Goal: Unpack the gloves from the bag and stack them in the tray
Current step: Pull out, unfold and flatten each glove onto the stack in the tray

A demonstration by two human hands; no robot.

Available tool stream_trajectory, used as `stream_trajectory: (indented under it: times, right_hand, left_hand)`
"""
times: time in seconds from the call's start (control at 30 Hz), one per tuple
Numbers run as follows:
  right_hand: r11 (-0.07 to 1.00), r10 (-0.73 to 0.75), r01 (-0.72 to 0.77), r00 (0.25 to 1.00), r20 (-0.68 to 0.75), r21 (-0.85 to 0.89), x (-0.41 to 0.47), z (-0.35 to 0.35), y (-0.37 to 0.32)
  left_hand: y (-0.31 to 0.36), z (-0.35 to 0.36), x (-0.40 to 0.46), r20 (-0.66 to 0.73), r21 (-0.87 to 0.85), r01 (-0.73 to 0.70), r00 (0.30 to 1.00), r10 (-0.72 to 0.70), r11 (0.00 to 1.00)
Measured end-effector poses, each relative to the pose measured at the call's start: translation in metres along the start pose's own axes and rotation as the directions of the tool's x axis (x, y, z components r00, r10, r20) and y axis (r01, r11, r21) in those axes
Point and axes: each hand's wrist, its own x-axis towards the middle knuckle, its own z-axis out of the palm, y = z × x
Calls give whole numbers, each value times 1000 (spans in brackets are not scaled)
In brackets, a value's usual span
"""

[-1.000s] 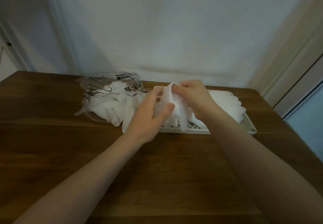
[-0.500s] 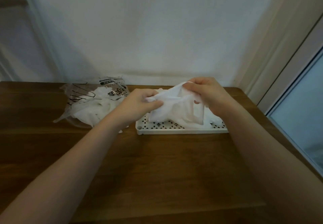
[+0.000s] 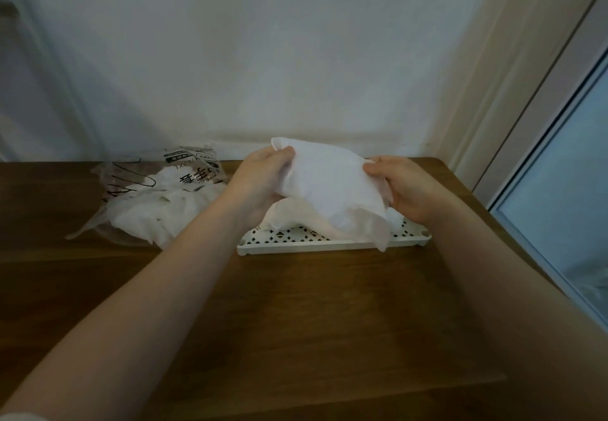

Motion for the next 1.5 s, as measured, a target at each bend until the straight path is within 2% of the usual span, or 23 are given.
stream_trajectory:
  times: [0.17, 0.27, 0.3, 0.33, 0.4, 0.47, 0.57, 0.63, 0.7, 0.77, 0.83, 0.9, 0.93, 0.97, 1.03, 1.2, 1.27, 1.37, 1.4, 1.43, 1.5]
  right_hand:
    - [991, 24, -30, 999, -42, -133, -6, -13, -1]
    - [998, 20, -16, 998, 60, -65, -9, -24, -8]
    - [996, 16, -10, 997, 78, -86, -7, -26, -9]
    - [984, 11, 0, 998, 59, -180, -1, -29, -8]
    - [856, -39, 4, 998, -56, -517, 14, -31, -2]
    - [681, -107, -8, 988, -111, -732, 30, -27, 7]
    - [593, -191, 4, 972, -135, -805, 46, -22, 14]
    - [518, -292, 19, 943, -156, -855, 52, -19, 14]
    - [302, -425, -24, 891, -158, -953, 56, -14, 16]
    - [139, -530, -14, 844, -87, -990, 52, -2, 20]
    - [43, -577, 220, 802, 155, -975, 42, 18, 26]
    - [-35, -482, 464, 768, 421, -885, 35, 35, 34]
    - [-51, -380, 500, 791, 480, -865, 36, 39, 39]
    - [-62, -267, 483, 835, 481, -873, 38, 39, 45]
    - [-76, -89, 376, 920, 381, -924, 44, 29, 54]
    - [-116, 4, 188, 982, 189, -975, 52, -5, 58]
    - [-70, 52, 138, 990, 134, -988, 51, -14, 60]
    - [-27, 86, 124, 989, 121, -992, 48, -15, 65]
    - [-28, 84, 123, 989, 121, -992, 49, -14, 65]
    - [-33, 82, 120, 990, 117, -992, 48, -13, 64]
    - [-33, 87, 100, 992, 96, -994, 48, -10, 61]
  left_hand:
    - [-8, 5, 10, -85, 56, 85, 993, -80, 995]
    - [-13, 4, 9, 41, 186, 87, 994, -96, 979]
    - [-16, 5, 9, 81, 237, 68, 993, -90, 969]
    - [-18, 7, 11, 80, 286, 53, 994, -79, 957]
    - [-24, 5, 18, 16, 417, 4, 1000, -12, 909]
    - [-31, 2, 24, -10, 584, -41, 998, 58, 811]
    - [-41, -4, 34, -29, 779, -49, 993, 113, 625]
    - [-44, -5, 41, -45, 836, -36, 990, 133, 548]
    - [-46, -5, 47, -57, 859, -30, 986, 153, 512]
    - [-49, -6, 53, -48, 877, -39, 984, 169, 479]
    - [-53, -7, 57, -42, 882, -43, 985, 170, 470]
    - [-56, -7, 61, -39, 897, -50, 981, 190, 439]
    - [-57, -6, 63, -32, 910, -56, 978, 205, 411]
    - [-58, -6, 64, -25, 922, -62, 976, 218, 382]
    - [-61, -5, 63, -29, 930, -60, 971, 236, 362]
    - [-68, -9, 52, -63, 924, -84, 930, 363, 373]
    - [-71, -10, 50, -37, 955, -75, 930, 366, 287]
    - [-74, -12, 50, 67, 998, -65, 948, 310, -18]
    - [-74, -14, 50, 69, 996, -48, 953, 295, -77]
    - [-74, -17, 50, 61, 995, -35, 958, 280, -96]
    - [-76, -23, 52, 18, 998, -3, 966, 256, -61]
